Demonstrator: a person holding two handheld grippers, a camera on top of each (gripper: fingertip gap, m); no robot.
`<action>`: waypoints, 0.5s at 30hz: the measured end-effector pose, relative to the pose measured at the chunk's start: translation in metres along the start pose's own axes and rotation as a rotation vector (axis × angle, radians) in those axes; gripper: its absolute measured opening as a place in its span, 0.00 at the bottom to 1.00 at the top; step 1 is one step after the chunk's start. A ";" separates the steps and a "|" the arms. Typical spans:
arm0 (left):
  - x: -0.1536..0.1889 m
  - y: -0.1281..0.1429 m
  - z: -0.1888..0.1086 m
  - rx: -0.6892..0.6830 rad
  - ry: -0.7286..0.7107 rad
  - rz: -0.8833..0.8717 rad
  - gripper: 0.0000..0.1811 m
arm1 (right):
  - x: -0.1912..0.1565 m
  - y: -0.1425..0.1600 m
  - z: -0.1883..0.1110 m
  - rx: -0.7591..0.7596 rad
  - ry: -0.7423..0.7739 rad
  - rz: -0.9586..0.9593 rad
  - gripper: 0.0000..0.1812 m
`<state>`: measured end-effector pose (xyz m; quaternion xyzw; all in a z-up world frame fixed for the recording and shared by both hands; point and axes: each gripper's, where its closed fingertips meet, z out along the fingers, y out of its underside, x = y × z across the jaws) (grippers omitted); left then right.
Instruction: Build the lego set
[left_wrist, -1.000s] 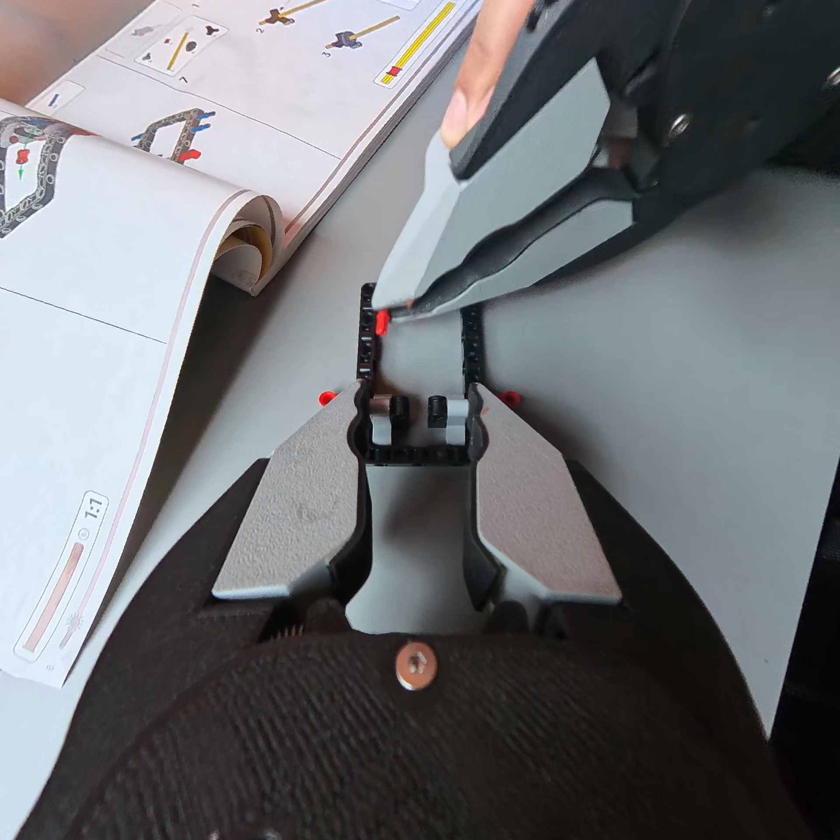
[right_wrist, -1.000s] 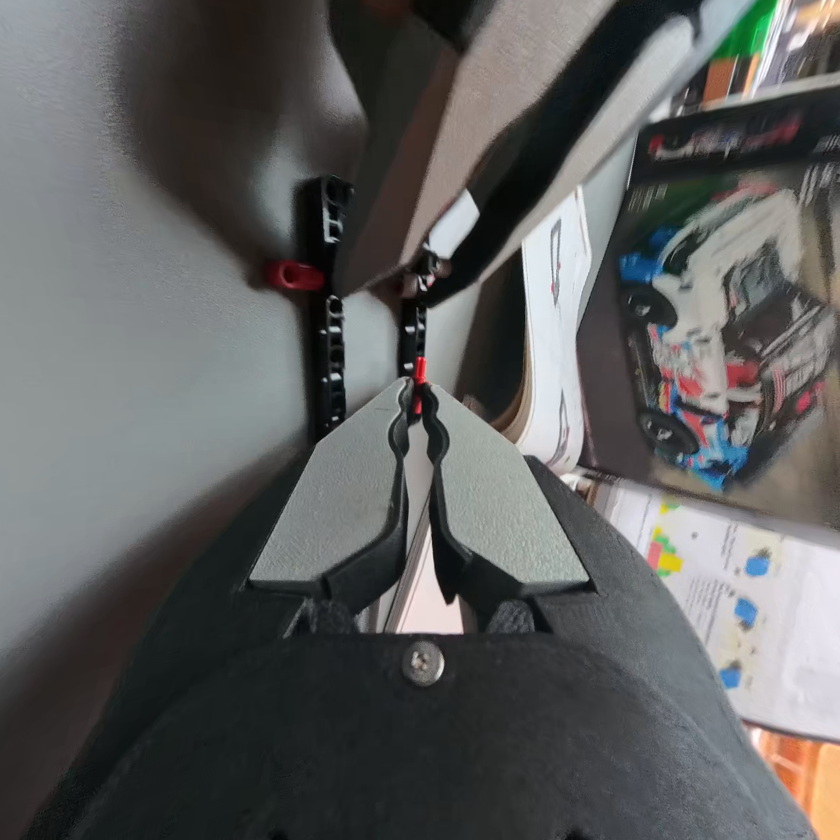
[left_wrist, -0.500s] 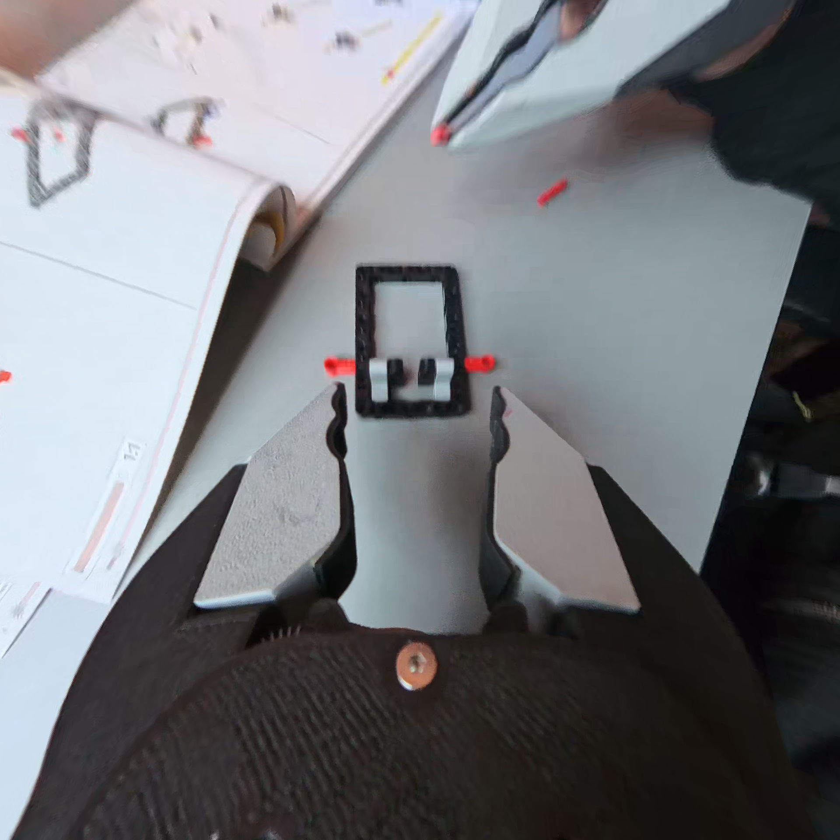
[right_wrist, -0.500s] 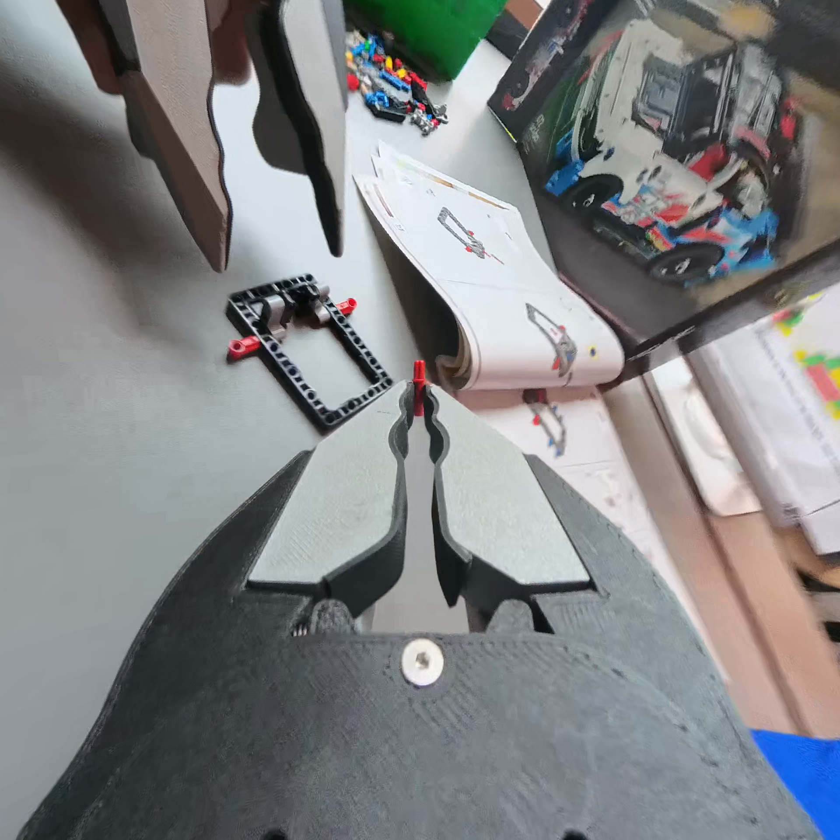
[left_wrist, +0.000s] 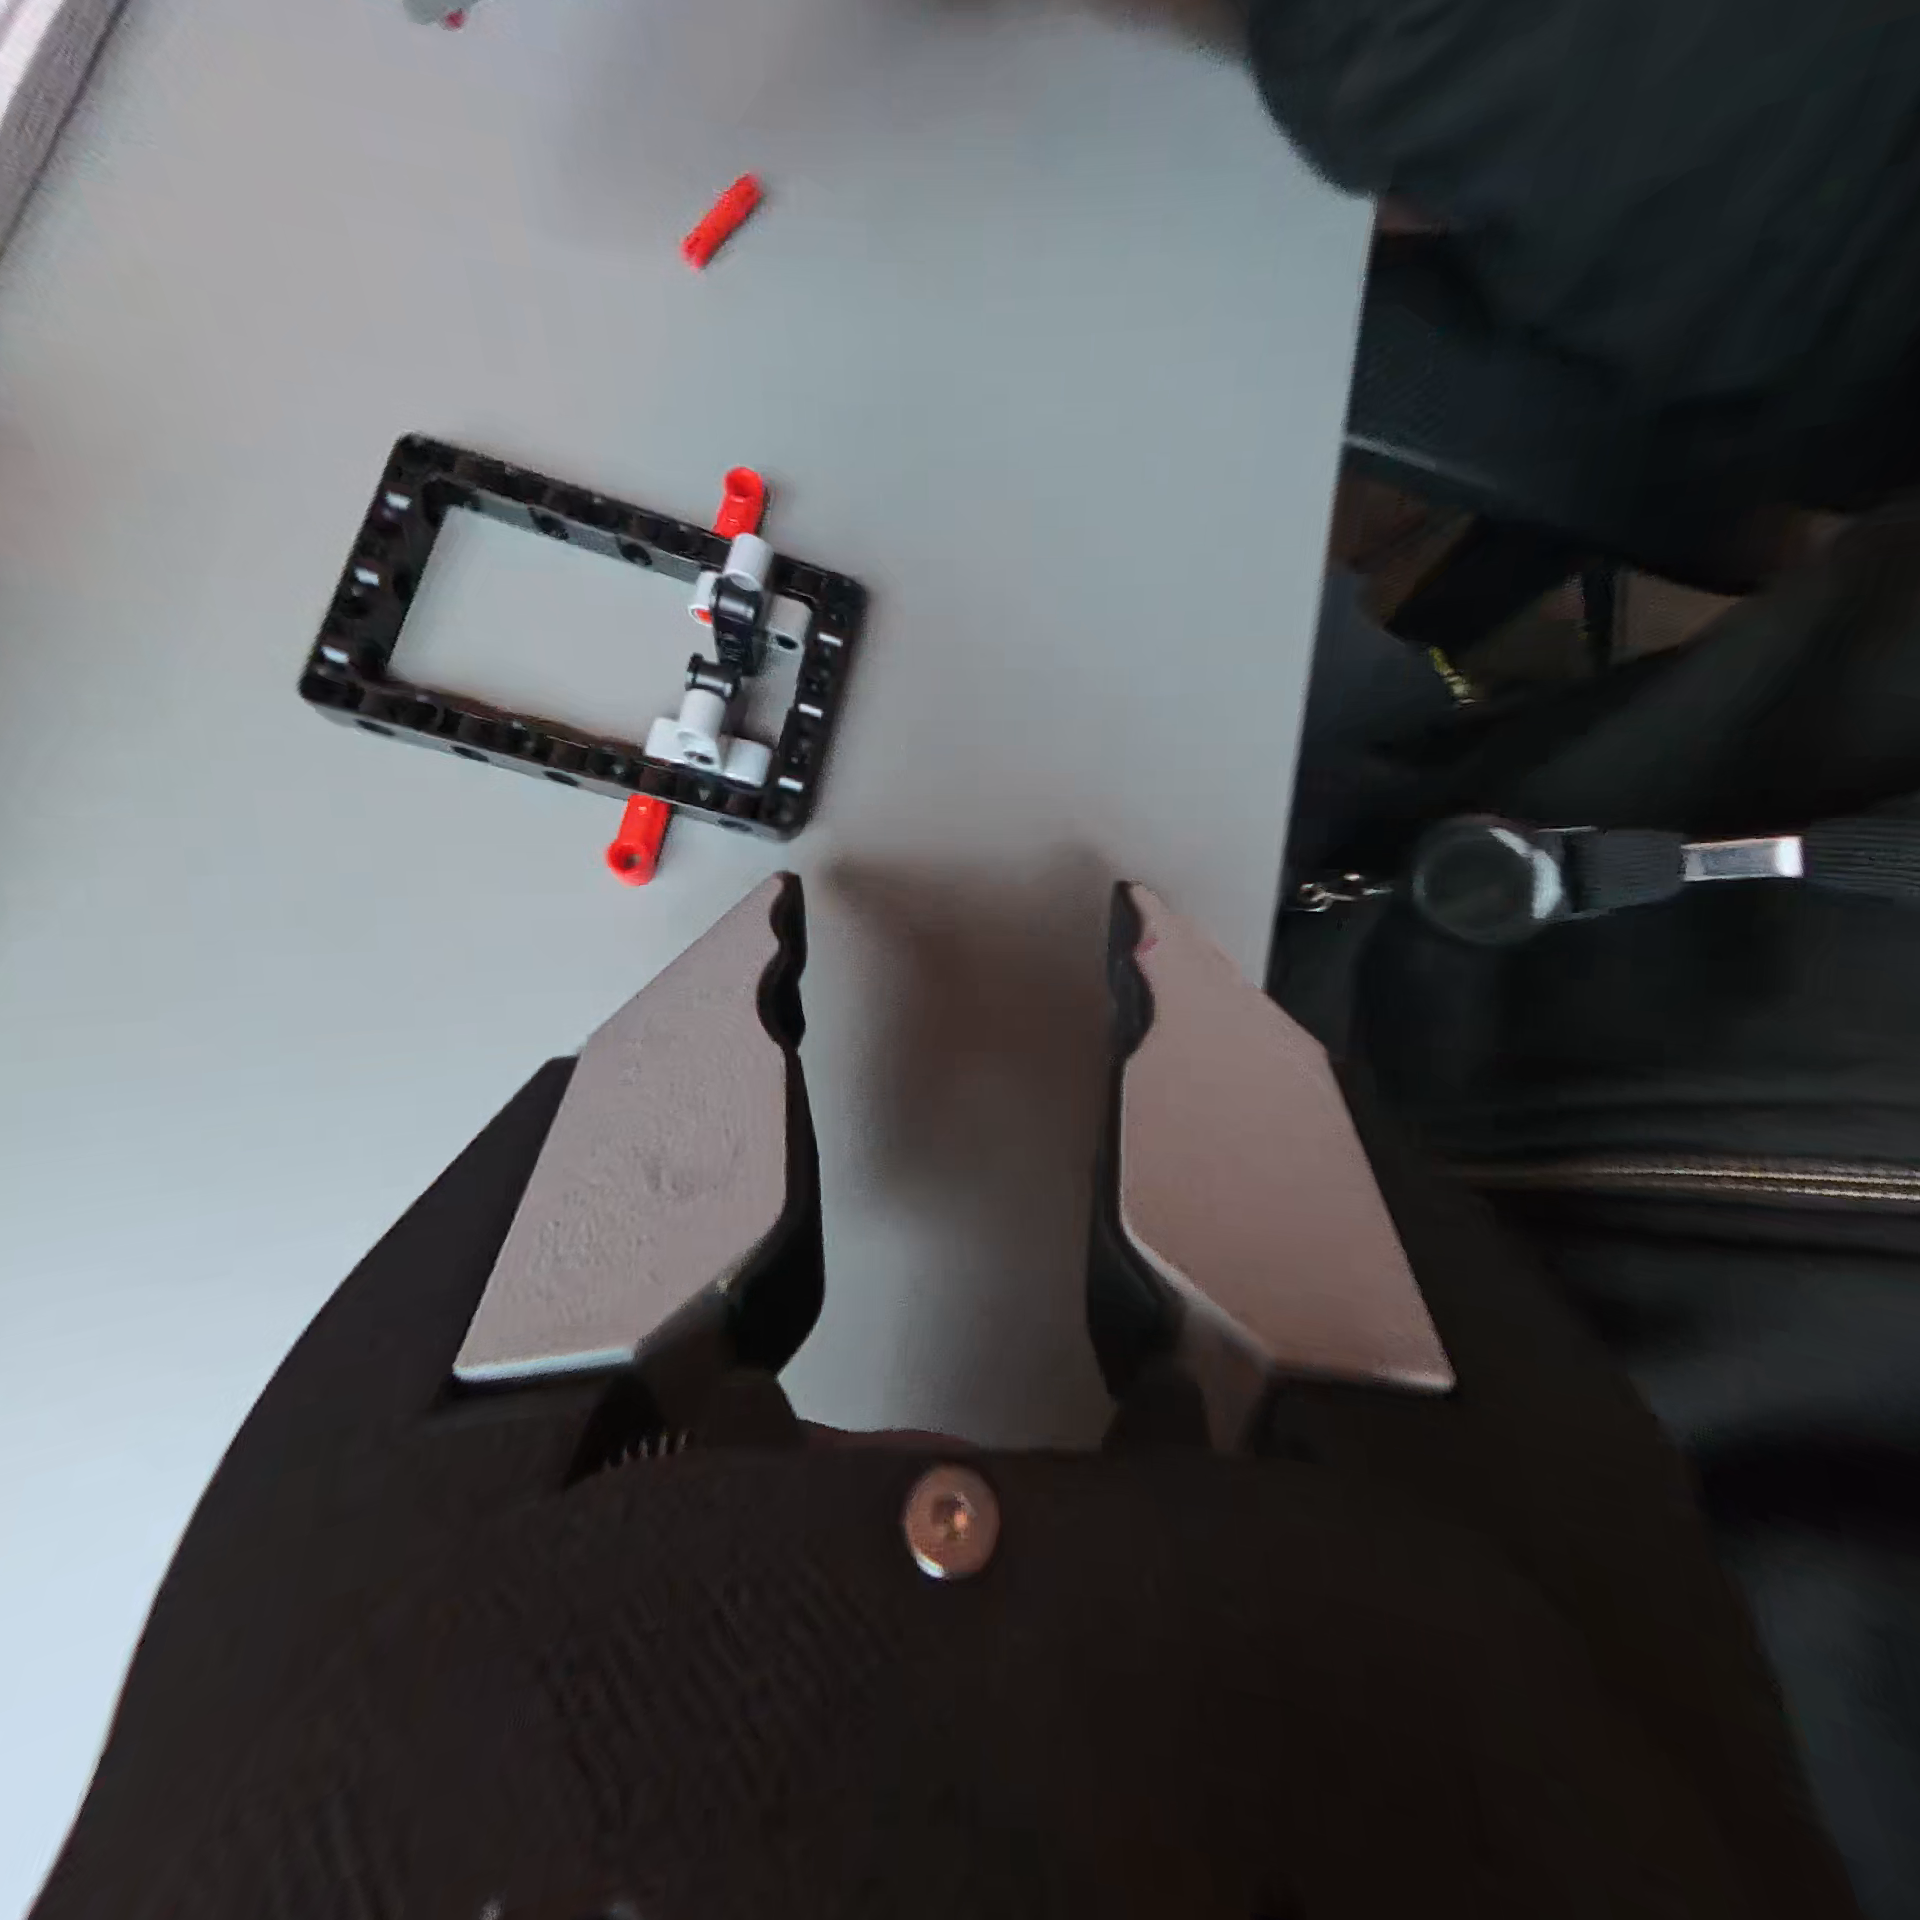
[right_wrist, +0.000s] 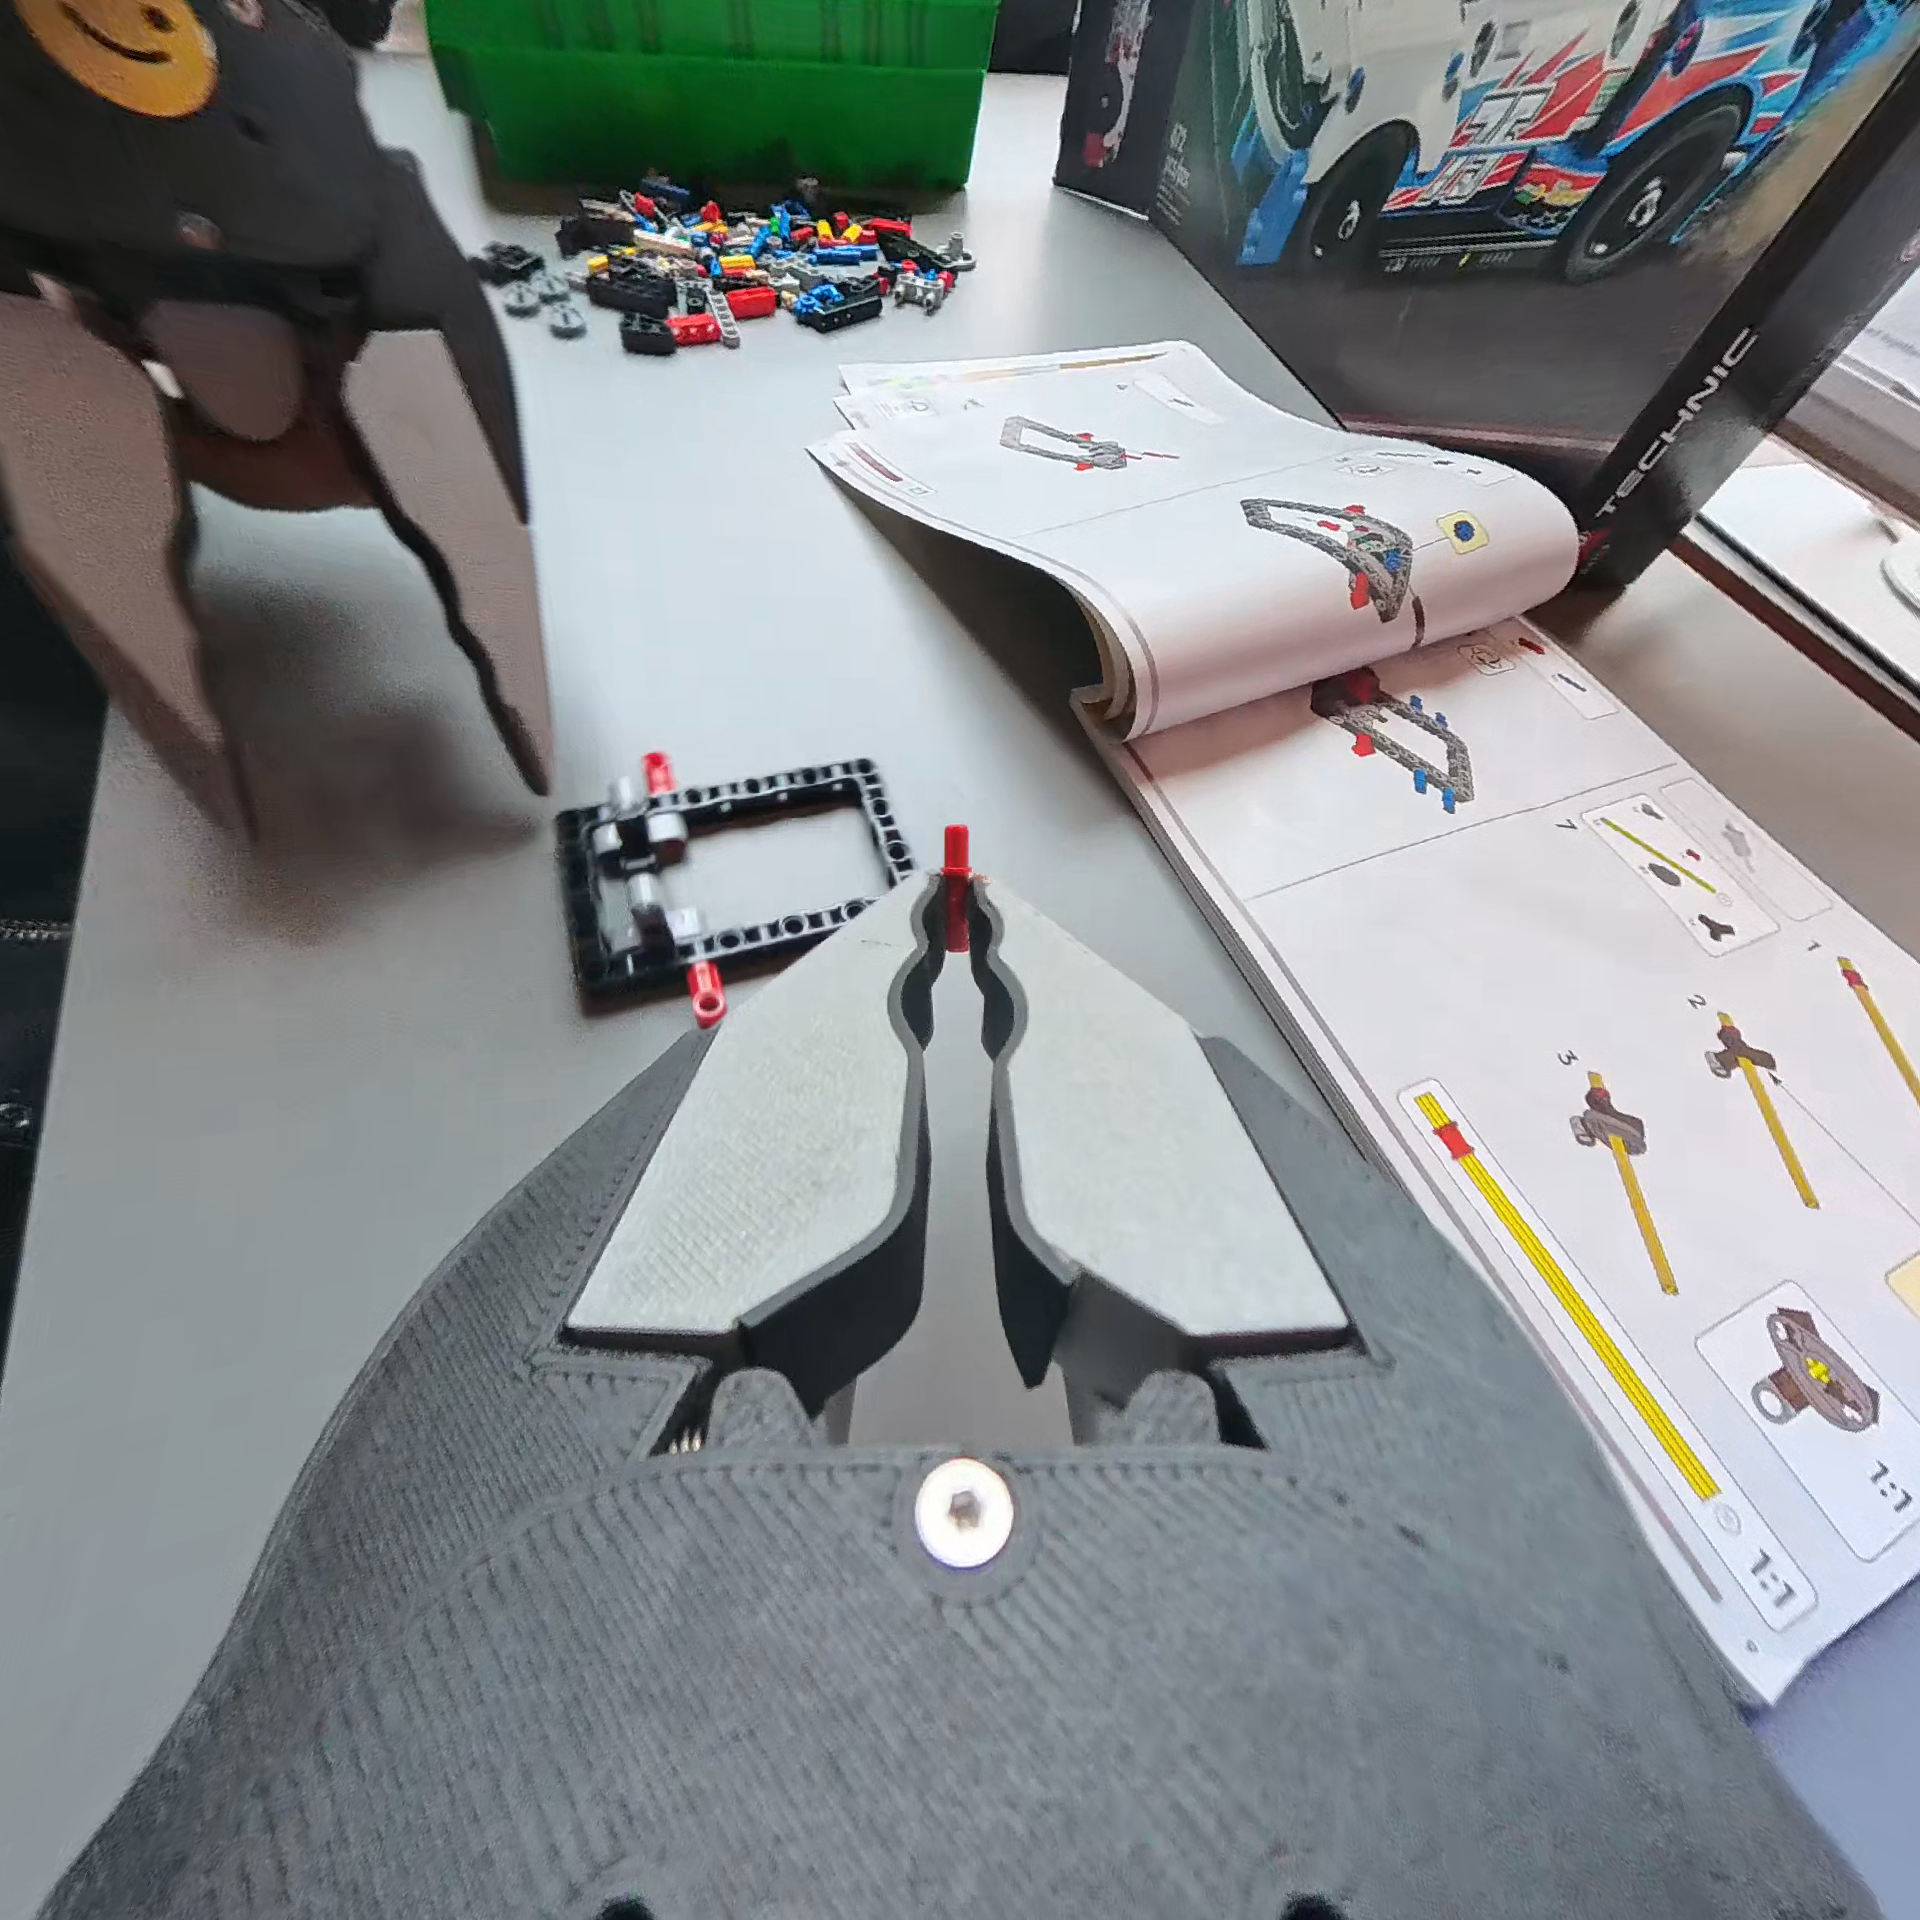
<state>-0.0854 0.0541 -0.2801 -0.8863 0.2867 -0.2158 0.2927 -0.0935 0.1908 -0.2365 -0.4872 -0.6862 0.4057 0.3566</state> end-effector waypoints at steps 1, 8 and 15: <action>0.005 -0.004 -0.003 0.008 0.005 0.012 0.32 | 0.000 0.000 -0.003 0.007 0.002 0.005 0.00; -0.055 -0.045 -0.011 0.014 -0.176 0.186 0.53 | -0.032 0.016 -0.028 -0.059 -0.128 0.143 0.00; -0.063 -0.022 0.029 -0.124 -0.052 0.240 0.68 | -0.087 0.040 -0.026 -0.227 -0.259 0.315 0.00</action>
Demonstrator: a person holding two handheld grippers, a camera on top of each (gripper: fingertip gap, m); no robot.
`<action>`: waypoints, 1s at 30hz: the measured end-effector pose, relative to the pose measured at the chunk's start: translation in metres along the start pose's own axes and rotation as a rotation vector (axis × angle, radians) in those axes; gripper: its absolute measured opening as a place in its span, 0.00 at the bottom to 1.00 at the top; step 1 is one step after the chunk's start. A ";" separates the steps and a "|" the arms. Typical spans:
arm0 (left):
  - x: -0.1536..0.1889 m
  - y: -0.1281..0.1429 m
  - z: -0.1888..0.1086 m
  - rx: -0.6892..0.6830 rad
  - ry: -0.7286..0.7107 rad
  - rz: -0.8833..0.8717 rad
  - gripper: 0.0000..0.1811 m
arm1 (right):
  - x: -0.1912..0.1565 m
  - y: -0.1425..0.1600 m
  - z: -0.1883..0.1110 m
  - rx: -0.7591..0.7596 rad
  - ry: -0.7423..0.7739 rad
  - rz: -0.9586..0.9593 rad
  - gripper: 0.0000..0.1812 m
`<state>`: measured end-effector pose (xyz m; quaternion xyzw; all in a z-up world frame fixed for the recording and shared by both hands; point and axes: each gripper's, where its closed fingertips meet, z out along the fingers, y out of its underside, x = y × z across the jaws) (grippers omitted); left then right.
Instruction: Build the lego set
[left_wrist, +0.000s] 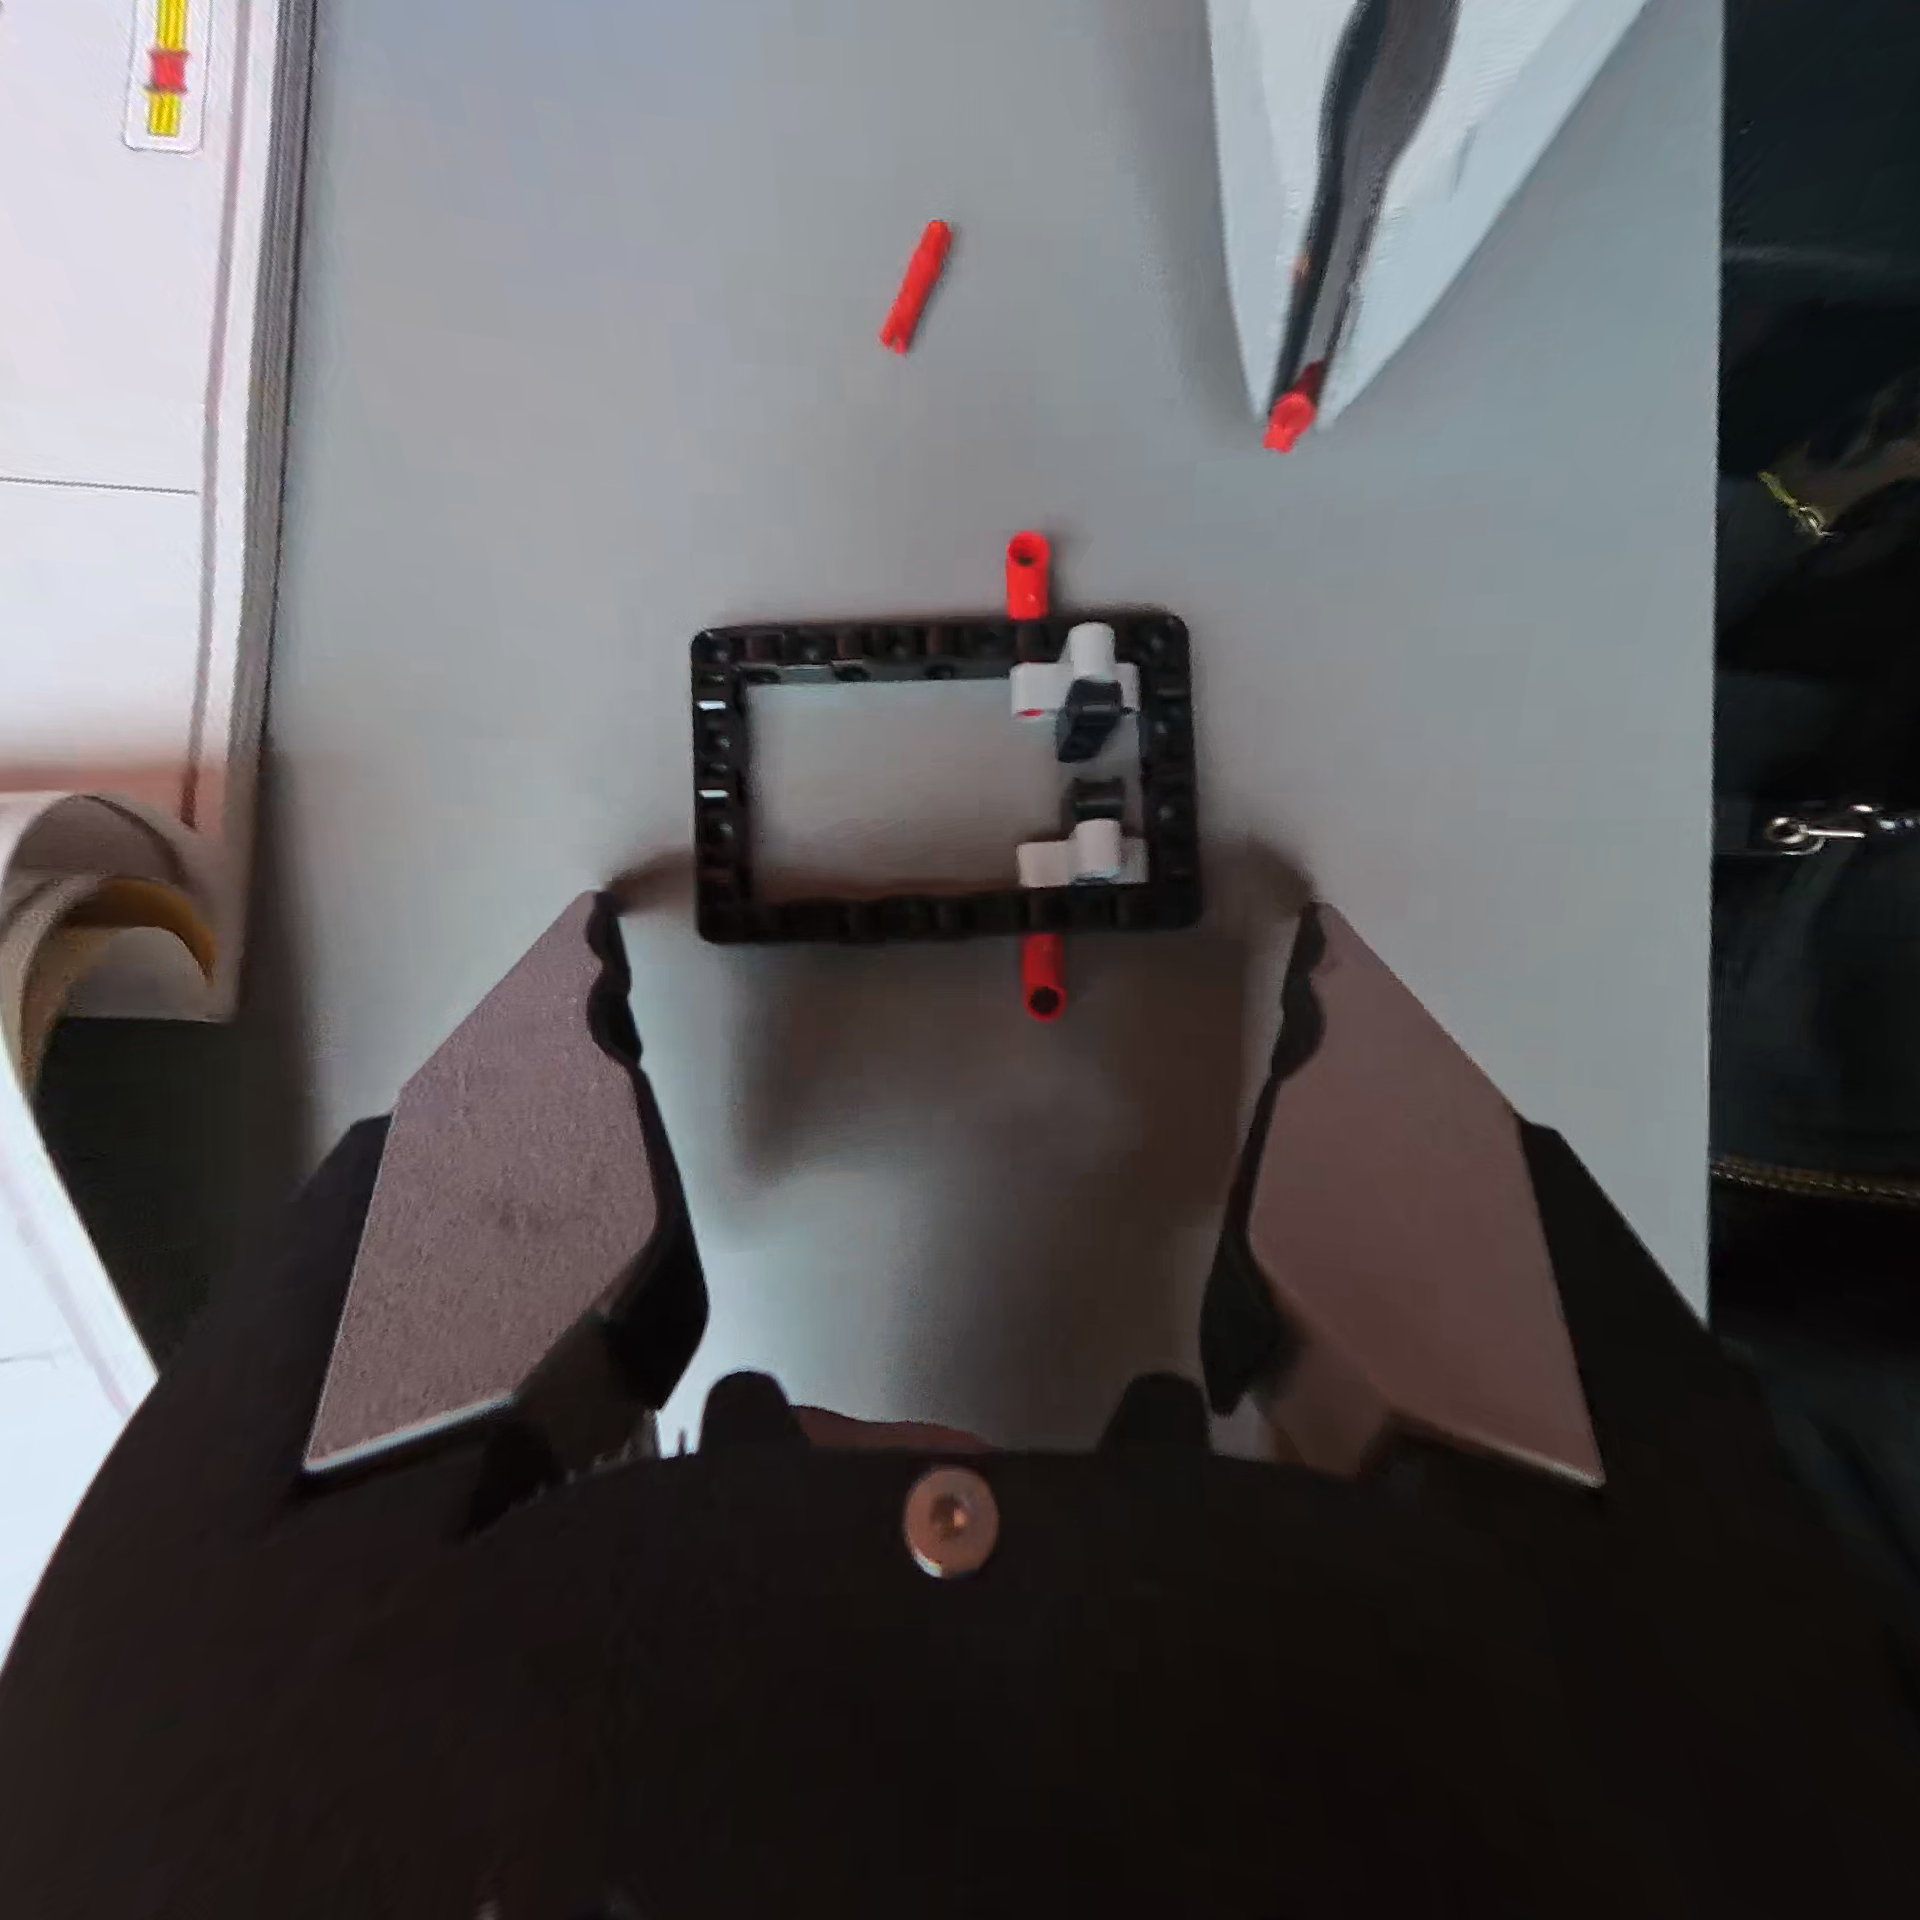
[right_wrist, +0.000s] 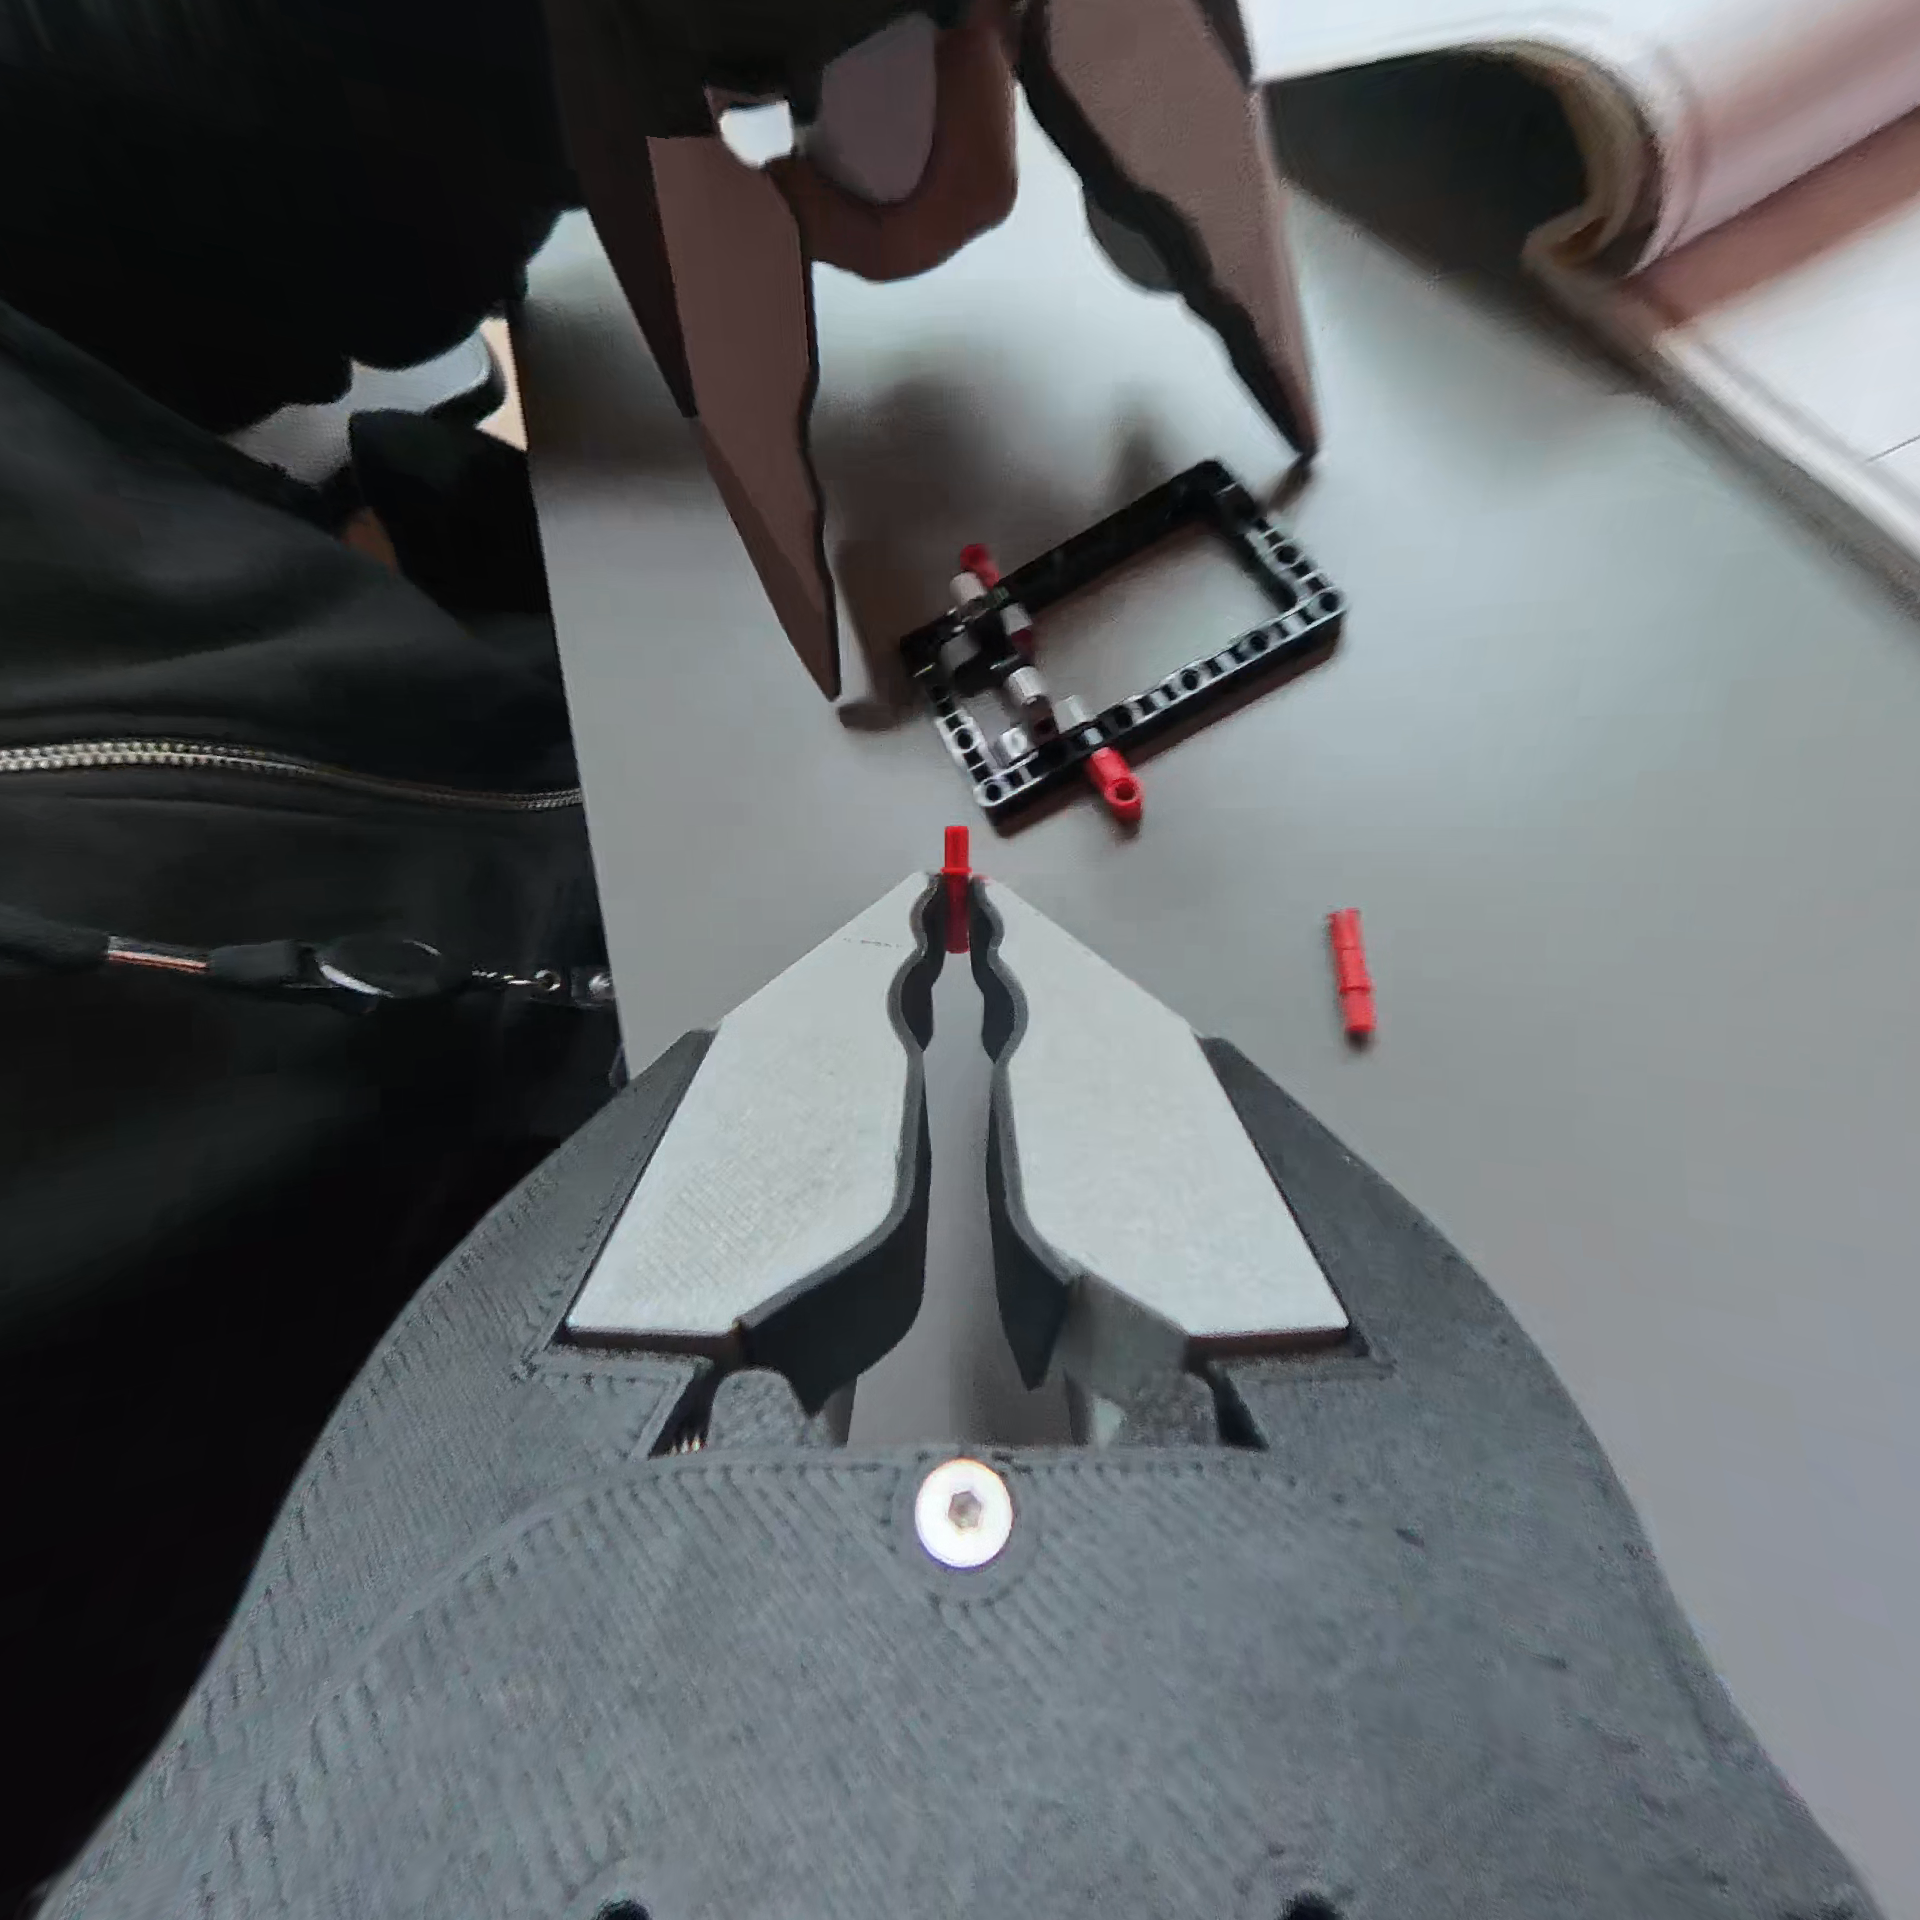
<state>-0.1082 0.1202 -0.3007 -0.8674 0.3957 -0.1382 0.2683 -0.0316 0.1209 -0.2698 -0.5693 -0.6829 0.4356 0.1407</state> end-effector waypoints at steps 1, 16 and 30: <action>0.003 0.002 -0.001 0.008 -0.015 0.003 0.67 | -0.005 0.003 0.004 -0.024 -0.013 0.007 0.00; 0.030 0.002 -0.056 0.301 -0.009 -0.031 0.51 | 0.019 0.005 0.023 -0.169 0.177 -0.054 0.00; 0.032 0.033 -0.035 0.140 0.002 -0.157 0.59 | 0.054 -0.024 0.042 -0.113 0.189 -0.085 0.00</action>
